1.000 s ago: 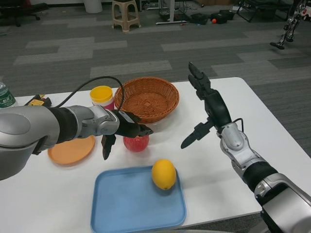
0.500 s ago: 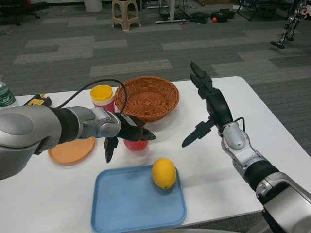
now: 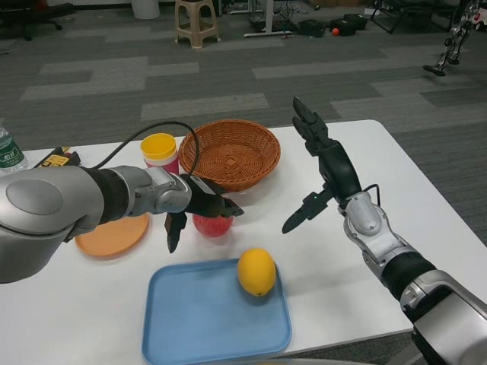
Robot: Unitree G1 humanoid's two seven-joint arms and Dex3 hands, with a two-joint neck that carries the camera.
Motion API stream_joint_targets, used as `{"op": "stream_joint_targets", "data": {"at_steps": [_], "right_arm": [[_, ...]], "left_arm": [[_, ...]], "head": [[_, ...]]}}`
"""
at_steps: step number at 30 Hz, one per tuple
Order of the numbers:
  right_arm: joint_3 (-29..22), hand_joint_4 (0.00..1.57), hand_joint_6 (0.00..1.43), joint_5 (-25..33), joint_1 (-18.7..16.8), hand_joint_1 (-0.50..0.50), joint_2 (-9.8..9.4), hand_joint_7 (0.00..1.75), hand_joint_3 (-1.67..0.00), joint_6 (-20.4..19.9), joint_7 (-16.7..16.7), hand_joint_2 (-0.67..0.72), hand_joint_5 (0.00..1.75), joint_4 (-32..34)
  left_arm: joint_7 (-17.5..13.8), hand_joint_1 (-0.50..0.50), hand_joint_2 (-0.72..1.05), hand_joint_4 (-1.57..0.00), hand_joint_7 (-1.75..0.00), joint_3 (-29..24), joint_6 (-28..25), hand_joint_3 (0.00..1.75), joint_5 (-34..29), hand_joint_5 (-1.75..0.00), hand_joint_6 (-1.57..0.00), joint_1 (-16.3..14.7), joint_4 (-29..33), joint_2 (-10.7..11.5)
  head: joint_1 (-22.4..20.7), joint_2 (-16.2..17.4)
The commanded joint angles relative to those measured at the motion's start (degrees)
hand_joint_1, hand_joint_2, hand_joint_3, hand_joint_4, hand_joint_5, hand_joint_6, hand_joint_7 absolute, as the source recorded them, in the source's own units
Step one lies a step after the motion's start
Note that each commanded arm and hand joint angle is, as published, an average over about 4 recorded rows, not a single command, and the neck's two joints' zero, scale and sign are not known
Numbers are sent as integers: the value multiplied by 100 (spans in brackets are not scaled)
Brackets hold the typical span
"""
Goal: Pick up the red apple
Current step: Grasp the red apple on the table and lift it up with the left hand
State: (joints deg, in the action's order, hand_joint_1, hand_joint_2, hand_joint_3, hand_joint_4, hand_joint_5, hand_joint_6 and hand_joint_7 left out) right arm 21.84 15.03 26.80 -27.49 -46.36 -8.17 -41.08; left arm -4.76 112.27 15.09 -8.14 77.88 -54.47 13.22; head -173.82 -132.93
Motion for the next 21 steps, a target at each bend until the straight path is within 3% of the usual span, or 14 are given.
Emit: {"op": "stream_joint_targets", "data": {"at_steps": [1, 7, 16, 21], "right_arm": [[46, 0, 0, 64, -23, -50, -92, 7, -8, -48, -35, 22, 0, 27], [107, 0, 0, 88, -10, -50, -127, 7, -8, -48, -35, 22, 2, 5], [105, 0, 0, 97, -17, -50, -156, 7, -8, -48, -35, 22, 0, -1], [96, 0, 0, 97, -26, -50, -143, 7, -8, -48, -35, 22, 0, -6]], "left_arm": [[39, -50, 34, 0, 0, 34, 18, 0, -118, 0, -17, -122, -316, -134], [61, -50, 34, -14, 0, 159, 57, 9, -241, 0, -34, -157, -497, -224], [54, -50, 34, -22, 0, 238, 90, 2, -302, 0, -64, -195, -503, -250], [54, -50, 36, -45, -7, 277, 134, 4, -390, 0, -87, -252, -503, -237]], "head": [[-35, 22], [-59, 35], [-73, 57], [-125, 98]]}}
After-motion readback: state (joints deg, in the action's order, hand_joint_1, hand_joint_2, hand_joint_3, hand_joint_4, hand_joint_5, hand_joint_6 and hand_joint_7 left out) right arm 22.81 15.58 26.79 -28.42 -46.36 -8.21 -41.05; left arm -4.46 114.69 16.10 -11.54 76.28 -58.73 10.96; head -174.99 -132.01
